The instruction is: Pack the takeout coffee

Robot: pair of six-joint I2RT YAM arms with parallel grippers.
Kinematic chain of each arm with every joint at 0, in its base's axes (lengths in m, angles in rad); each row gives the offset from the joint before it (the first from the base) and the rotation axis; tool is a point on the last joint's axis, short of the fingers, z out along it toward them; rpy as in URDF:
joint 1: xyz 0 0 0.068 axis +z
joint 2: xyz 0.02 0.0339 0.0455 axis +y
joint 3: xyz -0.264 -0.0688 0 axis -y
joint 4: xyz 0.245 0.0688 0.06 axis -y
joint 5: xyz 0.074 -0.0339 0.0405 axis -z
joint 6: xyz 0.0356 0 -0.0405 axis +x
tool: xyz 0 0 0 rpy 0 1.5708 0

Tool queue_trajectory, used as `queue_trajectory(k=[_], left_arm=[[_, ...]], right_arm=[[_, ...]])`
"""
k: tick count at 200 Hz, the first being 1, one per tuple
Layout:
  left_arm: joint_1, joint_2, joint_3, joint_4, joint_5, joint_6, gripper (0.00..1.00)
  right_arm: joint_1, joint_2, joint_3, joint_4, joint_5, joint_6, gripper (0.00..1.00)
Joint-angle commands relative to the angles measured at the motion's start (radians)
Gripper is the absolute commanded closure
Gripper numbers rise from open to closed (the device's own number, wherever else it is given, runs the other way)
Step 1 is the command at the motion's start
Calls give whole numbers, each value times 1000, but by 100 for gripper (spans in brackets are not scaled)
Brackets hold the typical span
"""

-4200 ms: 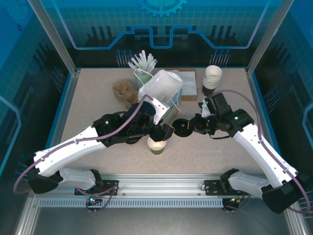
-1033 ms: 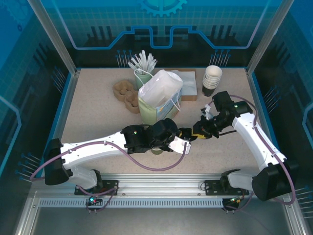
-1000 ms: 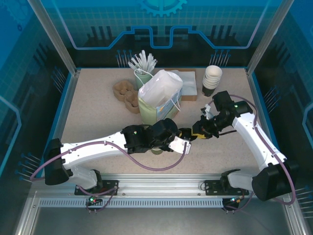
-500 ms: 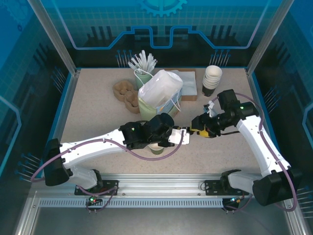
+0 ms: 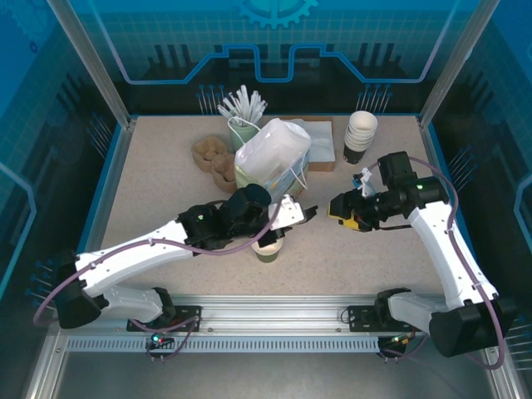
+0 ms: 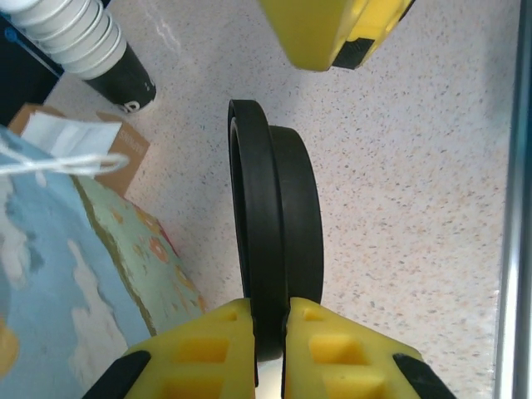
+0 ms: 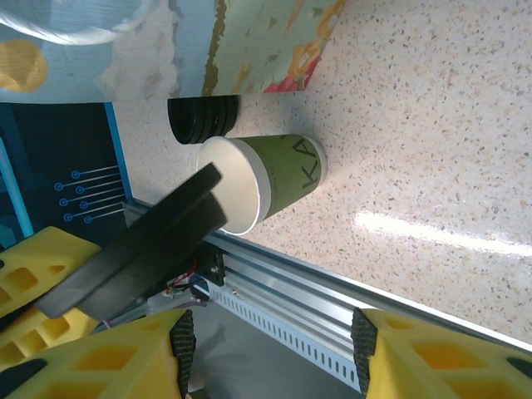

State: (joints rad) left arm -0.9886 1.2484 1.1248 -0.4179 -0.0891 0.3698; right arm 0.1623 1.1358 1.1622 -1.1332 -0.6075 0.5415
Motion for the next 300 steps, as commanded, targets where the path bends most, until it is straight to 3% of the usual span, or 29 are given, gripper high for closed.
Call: queue_trajectory(k=[1,102,210,300], left_arm=[[21,-71,-48,-35,78,-176,88],[146,-293,-256,-69,201,-492,88],[292,-302,-372,5,408,-721,88],[416,-261,-469,115,568,-886,87]], right_arm=[[-13,-24,-23,34,-22,18,45],[34,-39,-107,140,-39,86,45],[147,-13,-195,283,-26,185,45],[261,-37,-359,591,54,181,45]])
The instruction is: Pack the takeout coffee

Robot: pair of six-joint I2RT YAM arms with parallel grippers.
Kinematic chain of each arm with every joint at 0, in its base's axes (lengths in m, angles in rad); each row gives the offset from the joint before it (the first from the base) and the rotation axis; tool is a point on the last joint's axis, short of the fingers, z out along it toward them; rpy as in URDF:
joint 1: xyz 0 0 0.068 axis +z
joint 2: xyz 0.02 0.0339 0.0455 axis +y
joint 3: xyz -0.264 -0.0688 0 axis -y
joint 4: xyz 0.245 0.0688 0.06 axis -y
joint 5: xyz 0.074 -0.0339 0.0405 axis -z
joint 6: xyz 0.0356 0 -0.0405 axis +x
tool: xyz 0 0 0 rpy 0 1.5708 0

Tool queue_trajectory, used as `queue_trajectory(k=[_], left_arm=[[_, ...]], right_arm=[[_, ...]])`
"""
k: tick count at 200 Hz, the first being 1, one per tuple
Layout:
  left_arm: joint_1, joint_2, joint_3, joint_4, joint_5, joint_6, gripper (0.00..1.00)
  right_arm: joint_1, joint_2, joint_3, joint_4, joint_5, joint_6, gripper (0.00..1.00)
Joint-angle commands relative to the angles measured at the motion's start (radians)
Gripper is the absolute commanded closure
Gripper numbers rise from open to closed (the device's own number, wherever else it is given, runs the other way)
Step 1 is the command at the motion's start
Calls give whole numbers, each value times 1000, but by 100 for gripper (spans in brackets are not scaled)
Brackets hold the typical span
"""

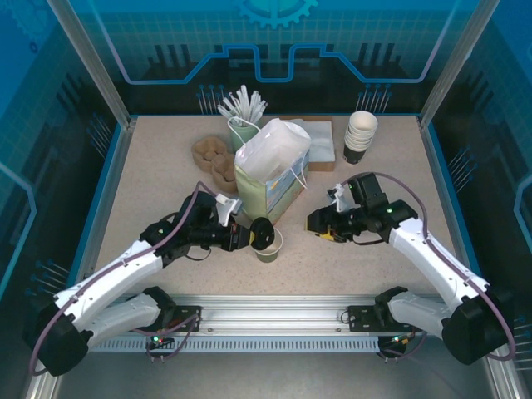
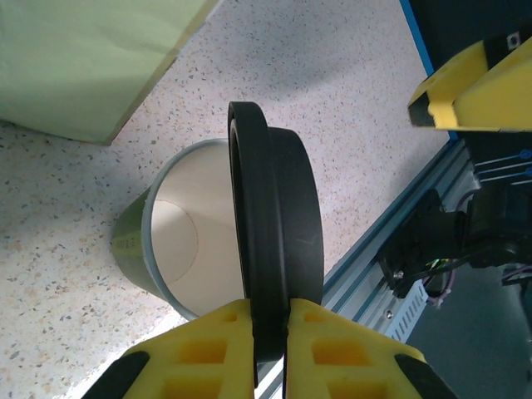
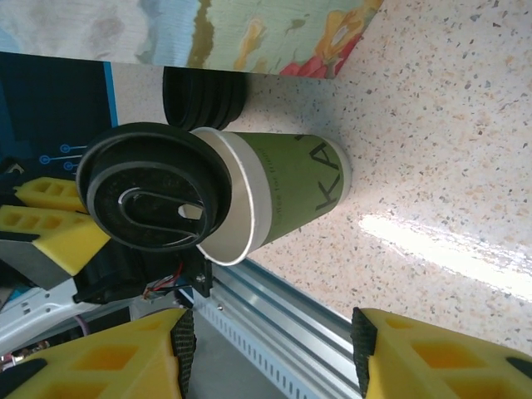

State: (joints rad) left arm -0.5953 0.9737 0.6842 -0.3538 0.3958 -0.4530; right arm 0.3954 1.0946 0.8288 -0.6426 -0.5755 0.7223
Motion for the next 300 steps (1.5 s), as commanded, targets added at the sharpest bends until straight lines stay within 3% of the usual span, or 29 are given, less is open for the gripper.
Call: queue_trajectory(k=[1,111,300], left_arm=[[24,14,-29,52,84,-64,86],[77,36,-75,100,138,-126,77],[85,88,-123,155,159,-140,73]], right_arm=[[29,5,-27,101,22,0,45],[118,100,-71,264,20,28,42],[214,192,-66,381,39,78,35]])
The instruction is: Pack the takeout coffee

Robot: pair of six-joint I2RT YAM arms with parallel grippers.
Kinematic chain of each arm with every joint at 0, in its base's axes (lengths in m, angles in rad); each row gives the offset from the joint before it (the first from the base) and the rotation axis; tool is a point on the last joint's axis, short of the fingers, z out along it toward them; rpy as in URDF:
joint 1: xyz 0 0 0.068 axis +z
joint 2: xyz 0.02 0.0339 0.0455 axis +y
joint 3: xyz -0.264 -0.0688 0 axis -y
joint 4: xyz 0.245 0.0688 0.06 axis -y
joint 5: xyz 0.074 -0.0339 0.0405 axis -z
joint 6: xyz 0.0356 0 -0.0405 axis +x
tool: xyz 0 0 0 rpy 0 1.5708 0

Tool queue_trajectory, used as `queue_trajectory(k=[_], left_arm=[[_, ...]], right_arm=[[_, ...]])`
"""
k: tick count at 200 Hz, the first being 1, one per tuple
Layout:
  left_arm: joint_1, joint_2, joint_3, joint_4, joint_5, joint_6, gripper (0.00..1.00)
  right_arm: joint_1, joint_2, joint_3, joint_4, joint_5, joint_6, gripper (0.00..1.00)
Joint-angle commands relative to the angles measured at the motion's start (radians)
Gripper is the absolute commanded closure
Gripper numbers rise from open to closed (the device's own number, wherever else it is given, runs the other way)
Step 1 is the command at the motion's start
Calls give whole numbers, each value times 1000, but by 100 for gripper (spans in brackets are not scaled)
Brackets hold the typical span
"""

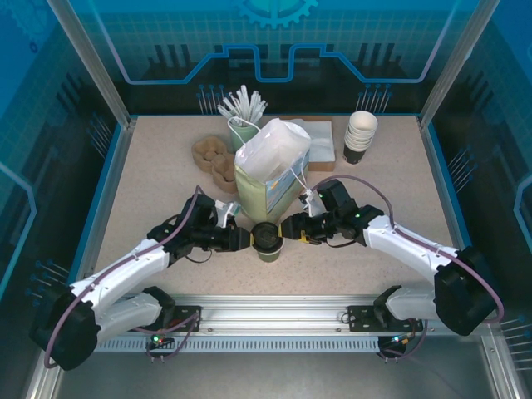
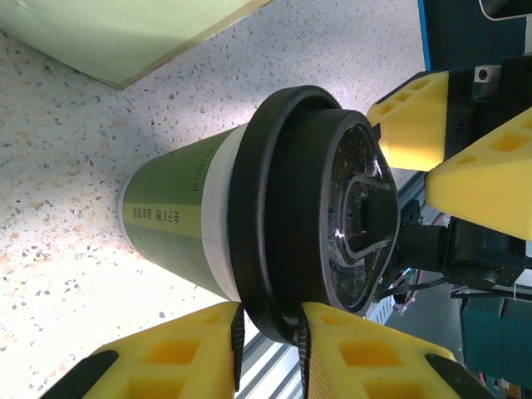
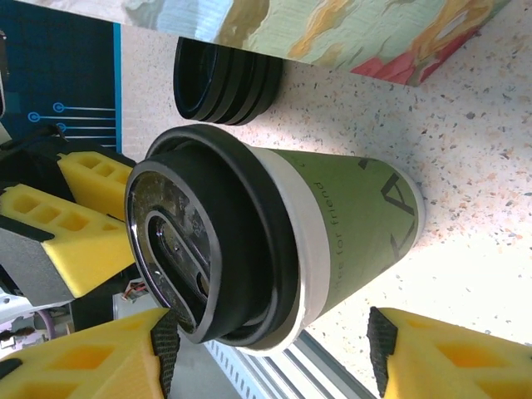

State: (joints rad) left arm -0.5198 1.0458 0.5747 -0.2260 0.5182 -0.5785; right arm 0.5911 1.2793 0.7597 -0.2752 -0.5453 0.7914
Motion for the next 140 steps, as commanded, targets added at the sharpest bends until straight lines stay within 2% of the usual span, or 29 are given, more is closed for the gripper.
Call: queue_trajectory(k=[1,74,140], left_arm=[[9,16,-13,28,37,-14,73],[8,24,-2,11,49,-2,69],[9,-34,28,-50,34,20,45]], right_arm=[[18,7,3,13,9,8,35],[20,4,6,3,12,5,32],[21,6,15,-3,15,-4,32]])
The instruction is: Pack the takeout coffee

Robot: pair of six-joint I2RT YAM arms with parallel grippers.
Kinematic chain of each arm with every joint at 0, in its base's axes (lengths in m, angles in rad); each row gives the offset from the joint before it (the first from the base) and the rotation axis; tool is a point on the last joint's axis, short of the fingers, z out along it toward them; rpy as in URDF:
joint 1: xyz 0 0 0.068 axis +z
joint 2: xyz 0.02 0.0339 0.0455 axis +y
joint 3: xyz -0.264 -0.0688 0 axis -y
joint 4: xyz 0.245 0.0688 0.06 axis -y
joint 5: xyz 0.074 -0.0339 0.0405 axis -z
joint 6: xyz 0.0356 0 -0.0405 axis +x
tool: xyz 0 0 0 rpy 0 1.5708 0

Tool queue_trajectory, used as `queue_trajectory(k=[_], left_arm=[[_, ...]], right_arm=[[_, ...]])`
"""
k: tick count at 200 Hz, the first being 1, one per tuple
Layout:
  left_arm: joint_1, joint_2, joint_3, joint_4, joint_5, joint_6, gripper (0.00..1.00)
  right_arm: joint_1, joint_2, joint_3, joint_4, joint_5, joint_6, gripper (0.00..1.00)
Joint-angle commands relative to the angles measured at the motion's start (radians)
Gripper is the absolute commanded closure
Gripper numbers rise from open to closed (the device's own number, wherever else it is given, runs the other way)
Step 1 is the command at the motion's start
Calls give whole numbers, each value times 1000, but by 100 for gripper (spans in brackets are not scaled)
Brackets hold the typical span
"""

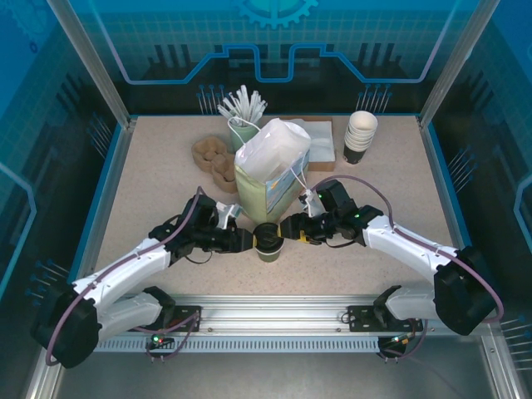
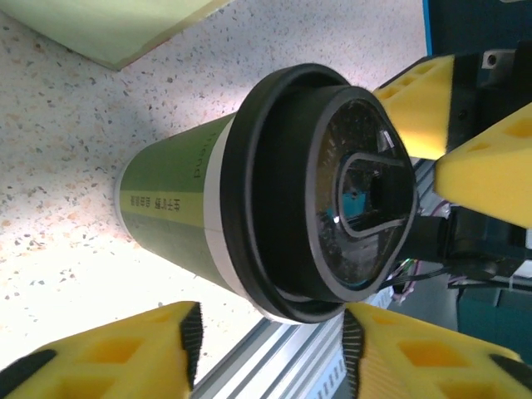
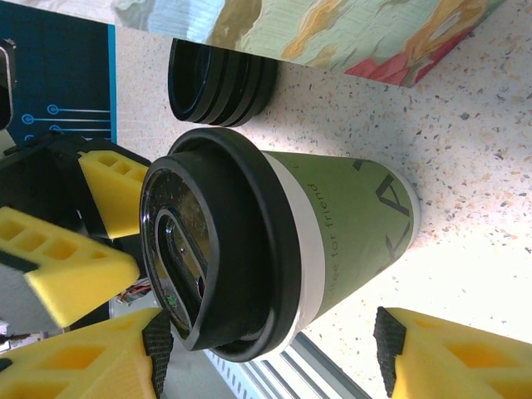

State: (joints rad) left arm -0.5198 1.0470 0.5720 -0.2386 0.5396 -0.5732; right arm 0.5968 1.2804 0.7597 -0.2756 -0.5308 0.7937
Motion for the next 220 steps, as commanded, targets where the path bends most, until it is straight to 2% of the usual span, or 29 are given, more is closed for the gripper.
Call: queue_trajectory(k=[1,88,146,220], left_arm=[[10,-36,32,-38,11,16,45],[9,6,105,-48,-91,42,41],[9,111,164,-42,-85,88,40],[8,145,169,-67,-86,117,41]], right_arm=[[15,5,15,-3,0,-7,32],[14,-3,37,-38,5,-32,32],[16,-20,45,-54,0,-44,32],[16,-19,46,-62,-3,-45,32]])
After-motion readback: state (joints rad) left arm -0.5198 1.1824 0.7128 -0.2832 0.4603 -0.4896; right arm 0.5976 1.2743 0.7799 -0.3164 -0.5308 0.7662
